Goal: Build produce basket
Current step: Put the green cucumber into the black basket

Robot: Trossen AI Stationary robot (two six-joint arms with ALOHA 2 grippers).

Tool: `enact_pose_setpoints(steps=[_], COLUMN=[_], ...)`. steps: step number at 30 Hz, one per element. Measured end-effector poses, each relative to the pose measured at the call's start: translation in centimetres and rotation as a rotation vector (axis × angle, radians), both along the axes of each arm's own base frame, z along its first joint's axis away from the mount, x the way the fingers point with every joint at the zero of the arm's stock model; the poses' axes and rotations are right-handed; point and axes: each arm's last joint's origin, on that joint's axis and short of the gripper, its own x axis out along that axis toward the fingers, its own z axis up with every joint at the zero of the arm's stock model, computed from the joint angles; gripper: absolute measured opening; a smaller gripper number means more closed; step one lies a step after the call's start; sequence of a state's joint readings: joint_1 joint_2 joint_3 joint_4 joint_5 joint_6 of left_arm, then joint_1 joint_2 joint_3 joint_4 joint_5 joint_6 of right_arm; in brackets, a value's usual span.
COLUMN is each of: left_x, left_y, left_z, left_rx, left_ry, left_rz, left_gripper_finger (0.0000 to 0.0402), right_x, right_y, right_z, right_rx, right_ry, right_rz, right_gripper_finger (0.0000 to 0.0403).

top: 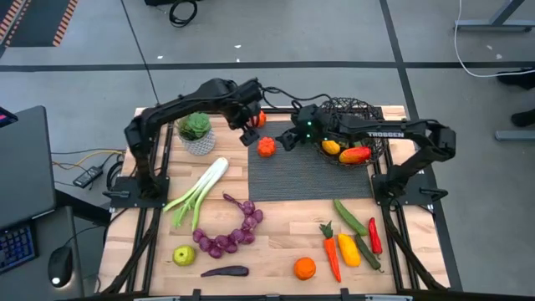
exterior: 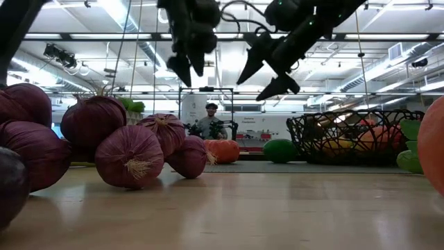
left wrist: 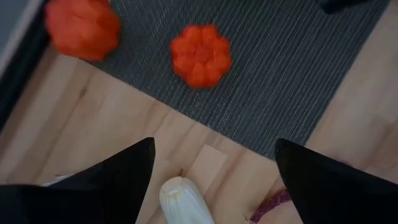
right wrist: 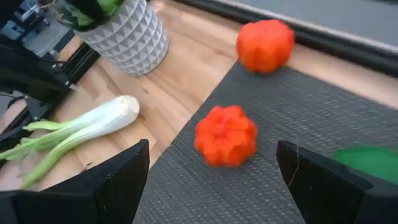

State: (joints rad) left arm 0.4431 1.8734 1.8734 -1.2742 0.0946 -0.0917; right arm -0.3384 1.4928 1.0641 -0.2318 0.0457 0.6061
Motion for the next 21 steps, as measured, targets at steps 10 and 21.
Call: enact_pose_setpoints(steps=[10, 21], left_x=[4.1, 2.8], left_y=[1.8, -1.5], left_z=[-5.4, -4.2], left_rx=[-0.013, -0.205], left_ry=[-0.014, 0.089], left_rz=[-0.027, 0.024], left_gripper_finger=[0.0336, 0.0336], right_x=[-2.7, -5.6], right_y=[1.1, 4.2], right_z=[0.4, 1.1], right_rx=[-0.011, 0.276], right_ry=[0.191, 0.303], right_rz=[0.218, 0.207], right_gripper_finger=[0.0354, 0.0354])
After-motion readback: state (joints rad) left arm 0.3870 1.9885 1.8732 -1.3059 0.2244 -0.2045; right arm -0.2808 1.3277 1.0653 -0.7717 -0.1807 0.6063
